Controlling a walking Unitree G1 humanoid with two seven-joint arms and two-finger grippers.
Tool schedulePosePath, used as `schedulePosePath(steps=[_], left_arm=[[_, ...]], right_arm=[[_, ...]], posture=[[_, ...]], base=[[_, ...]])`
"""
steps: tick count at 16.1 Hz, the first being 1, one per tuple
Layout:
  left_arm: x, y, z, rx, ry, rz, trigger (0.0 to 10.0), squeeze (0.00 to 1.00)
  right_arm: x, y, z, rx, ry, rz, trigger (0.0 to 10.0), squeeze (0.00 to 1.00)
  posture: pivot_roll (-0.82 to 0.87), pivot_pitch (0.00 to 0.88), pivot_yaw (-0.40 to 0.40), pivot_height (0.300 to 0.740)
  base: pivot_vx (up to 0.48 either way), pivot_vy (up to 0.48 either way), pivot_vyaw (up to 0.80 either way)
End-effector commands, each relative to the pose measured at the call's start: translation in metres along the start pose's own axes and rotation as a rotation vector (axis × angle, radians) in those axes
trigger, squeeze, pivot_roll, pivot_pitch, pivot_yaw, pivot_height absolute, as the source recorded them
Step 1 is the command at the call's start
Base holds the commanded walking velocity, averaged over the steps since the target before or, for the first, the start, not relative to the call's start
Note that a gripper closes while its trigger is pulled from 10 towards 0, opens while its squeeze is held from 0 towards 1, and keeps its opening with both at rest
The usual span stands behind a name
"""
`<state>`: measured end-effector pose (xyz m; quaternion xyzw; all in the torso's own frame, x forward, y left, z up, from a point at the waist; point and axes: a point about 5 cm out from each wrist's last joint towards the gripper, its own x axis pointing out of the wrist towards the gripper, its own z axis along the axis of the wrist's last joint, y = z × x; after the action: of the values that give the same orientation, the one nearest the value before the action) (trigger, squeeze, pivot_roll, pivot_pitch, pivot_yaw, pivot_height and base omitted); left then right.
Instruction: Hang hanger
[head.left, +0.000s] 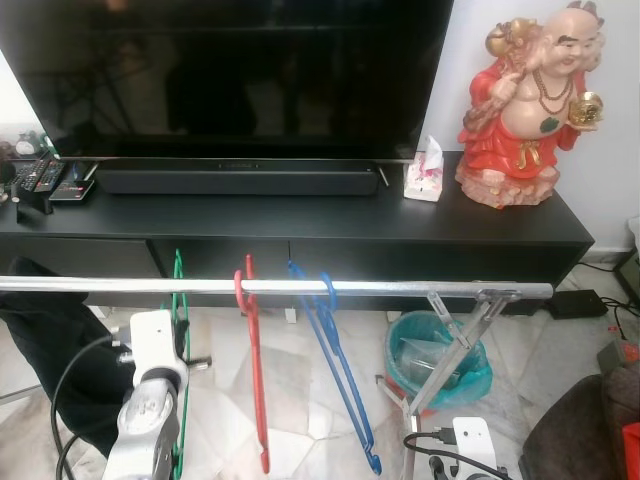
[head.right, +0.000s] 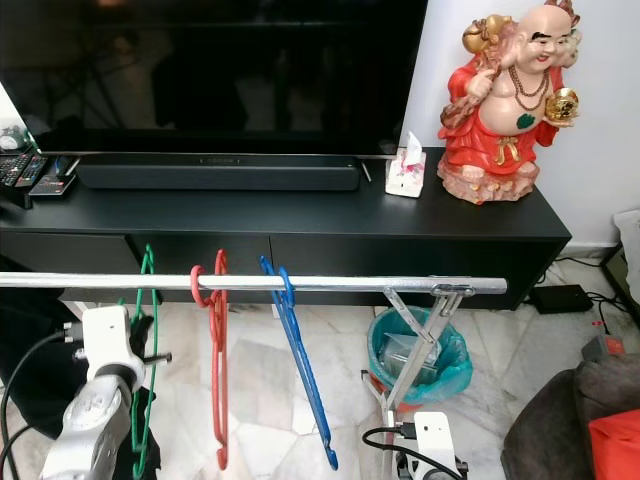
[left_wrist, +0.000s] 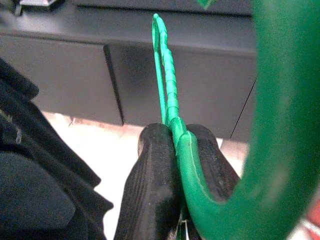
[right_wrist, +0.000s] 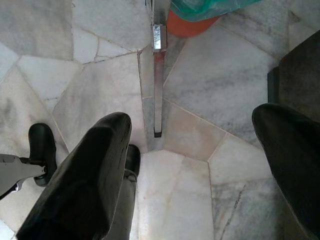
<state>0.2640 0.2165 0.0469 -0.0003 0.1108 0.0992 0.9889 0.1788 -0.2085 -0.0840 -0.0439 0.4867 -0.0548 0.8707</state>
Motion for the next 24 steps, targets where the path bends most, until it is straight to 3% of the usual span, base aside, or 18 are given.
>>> schedulePosePath(steps=[1,4,5,7,9,11,12,14,18,24], left_arm=[[-0.005,-0.003,-0.004,0.026,0.02,-0.024,10.0,0.0],[-0.017,-0.003,-0.007,0.073,-0.009,-0.049,10.0,0.0],[-0.027,-0.004,0.001,0.114,-0.077,-0.081,10.0,0.0],[-0.037,-0.004,0.006,0.146,-0.121,-0.109,10.0,0.0],[-0.059,0.003,0.011,0.168,-0.166,-0.108,10.0,0.0],[-0.063,0.003,0.019,0.187,-0.194,-0.112,10.0,0.0],[-0.063,0.002,0.021,0.19,-0.2,-0.112,10.0,0.0],[-0.04,0.004,0.04,0.101,-0.236,-0.031,10.0,0.0],[-0.009,0.004,0.054,0.042,-0.211,0.015,10.0,0.0],[0.005,0.011,0.049,-0.036,-0.13,0.055,10.0,0.0]], right_arm=[[0.0,-0.001,-0.001,-0.004,0.004,0.002,10.0,0.0],[0.0,-0.001,0.0,-0.007,0.003,0.002,10.0,0.0],[0.0,-0.001,0.0,-0.009,0.003,0.002,10.0,0.0],[0.0,-0.002,0.0,-0.008,0.003,0.0,10.0,0.0],[0.0,-0.002,0.0,-0.008,0.004,-0.002,10.0,0.0],[0.0,-0.002,0.0,-0.008,0.003,-0.004,10.0,0.0],[0.0,-0.002,0.0,-0.008,0.002,-0.004,10.0,0.0],[0.0,-0.002,0.001,-0.007,0.0,-0.003,10.0,0.0],[0.0,-0.001,0.001,0.001,0.001,-0.005,10.0,0.0],[0.0,-0.002,0.001,0.002,0.002,-0.005,10.0,0.0]], posture=[[0.08,0.0,0.004,0.74],[0.09,0.0,0.001,0.74],[0.09,0.0,0.001,0.74],[0.09,0.0,0.002,0.74],[0.1,0.0,-0.001,0.74],[0.1,0.0,-0.003,0.74],[0.1,0.0,-0.003,0.74],[0.1,0.0,-0.002,0.74],[0.09,0.0,0.0,0.74],[0.09,0.0,-0.003,0.74]], base=[[0.0,0.0,0.0],[0.0,0.0,0.0],[0.0,0.0,0.0],[0.0,0.0,0.0],[0.0,0.0,0.0],[0.0,0.0,0.0],[0.0,0.0,0.0],[0.0,0.0,0.0],[0.0,0.0,0.0],[0.0,0.0,0.0]])
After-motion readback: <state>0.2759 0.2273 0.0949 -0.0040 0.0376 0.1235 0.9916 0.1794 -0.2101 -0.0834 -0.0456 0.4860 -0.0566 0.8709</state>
